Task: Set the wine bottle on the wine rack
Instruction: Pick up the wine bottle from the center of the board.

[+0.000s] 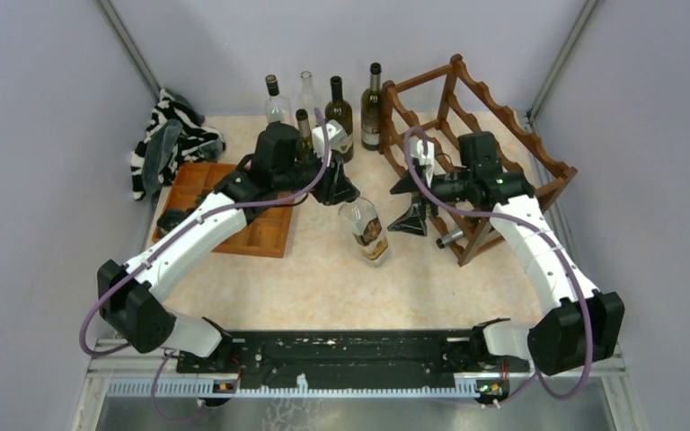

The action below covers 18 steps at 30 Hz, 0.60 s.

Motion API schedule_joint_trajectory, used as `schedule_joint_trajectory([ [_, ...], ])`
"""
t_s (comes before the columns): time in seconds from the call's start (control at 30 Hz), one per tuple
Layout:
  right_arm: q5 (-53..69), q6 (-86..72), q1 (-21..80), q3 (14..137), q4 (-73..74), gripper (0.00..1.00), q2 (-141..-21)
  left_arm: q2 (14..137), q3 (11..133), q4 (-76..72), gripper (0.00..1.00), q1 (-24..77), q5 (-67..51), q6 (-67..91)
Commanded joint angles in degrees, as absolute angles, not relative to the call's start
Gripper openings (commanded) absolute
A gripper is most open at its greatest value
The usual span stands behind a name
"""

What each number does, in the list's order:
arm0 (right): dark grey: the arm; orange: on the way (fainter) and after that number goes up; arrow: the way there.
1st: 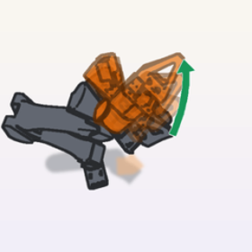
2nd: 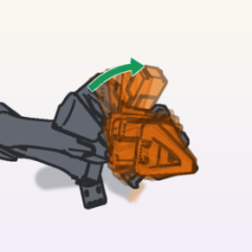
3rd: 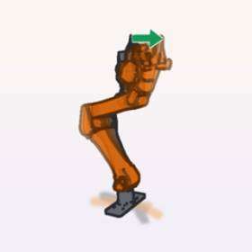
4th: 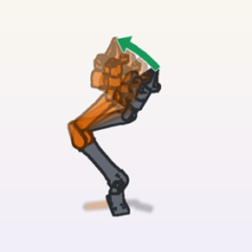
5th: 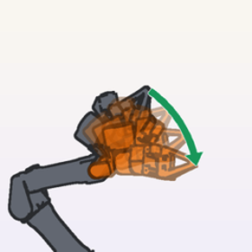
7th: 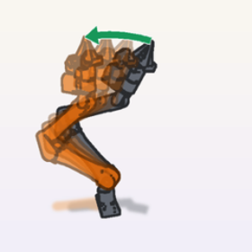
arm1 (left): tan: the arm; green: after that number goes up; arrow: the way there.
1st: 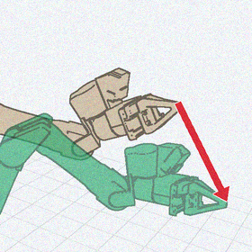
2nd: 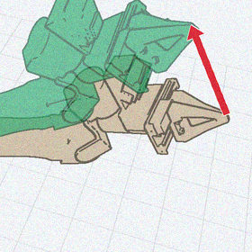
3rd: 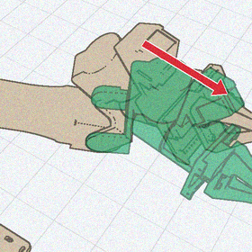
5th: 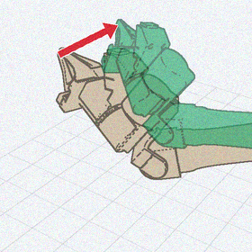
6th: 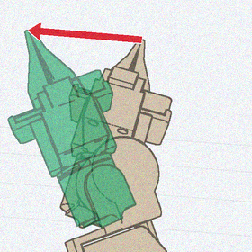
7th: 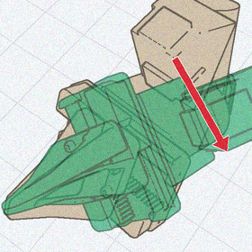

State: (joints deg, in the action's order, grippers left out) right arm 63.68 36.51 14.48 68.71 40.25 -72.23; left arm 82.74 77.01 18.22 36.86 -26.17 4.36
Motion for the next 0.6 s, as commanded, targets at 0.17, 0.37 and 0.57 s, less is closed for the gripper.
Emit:
schedule_joint_trajectory([
  [0.17,57.77,41.69,20.41,68.47,39.44,0.98,-74.78,74.84,70.25,5.38,0.00,36.28,-35.57,5.29],
  [0.37,53.96,38.78,24.18,65.28,33.66,0.98,-76.41,72.73,68.72,5.08,0.00,36.08,-36.03,5.36],
  [0.57,56.86,34.76,25.83,62.52,27.51,0.98,-78.42,71.16,67.30,3.35,0.00,35.88,-38.02,5.57],
])
